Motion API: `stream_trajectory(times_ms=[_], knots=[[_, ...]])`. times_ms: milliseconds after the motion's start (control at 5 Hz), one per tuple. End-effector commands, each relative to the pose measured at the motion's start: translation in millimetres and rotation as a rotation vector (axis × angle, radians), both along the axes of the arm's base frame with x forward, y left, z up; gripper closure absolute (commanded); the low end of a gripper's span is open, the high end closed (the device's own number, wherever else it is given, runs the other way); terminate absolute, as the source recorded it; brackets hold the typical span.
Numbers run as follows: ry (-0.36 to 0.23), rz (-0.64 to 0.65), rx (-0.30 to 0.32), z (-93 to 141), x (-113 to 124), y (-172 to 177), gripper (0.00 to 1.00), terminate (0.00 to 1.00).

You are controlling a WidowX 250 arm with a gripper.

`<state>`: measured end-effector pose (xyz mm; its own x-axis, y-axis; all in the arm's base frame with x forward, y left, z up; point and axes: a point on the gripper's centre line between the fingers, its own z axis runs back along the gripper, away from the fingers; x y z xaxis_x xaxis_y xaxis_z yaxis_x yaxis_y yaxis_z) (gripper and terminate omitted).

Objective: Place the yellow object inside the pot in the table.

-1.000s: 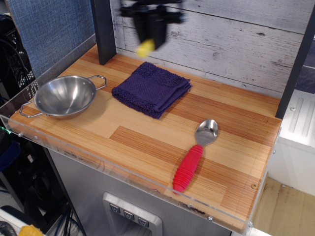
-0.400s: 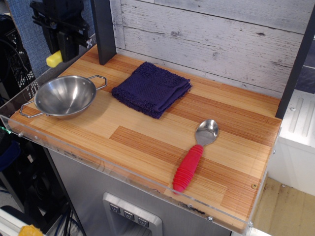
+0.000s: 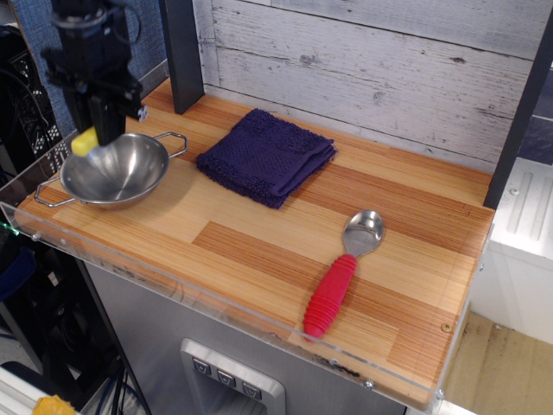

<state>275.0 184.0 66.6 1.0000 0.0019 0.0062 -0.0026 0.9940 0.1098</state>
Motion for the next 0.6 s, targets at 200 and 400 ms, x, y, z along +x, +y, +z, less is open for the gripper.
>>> stream_trajectory(times_ms=[200, 400], knots=[[0.023, 0.046, 0.012, 9, -11, 11, 0.0, 0.0], [0.013, 0.032, 0.027, 13, -12, 4, 0.0, 0.0]])
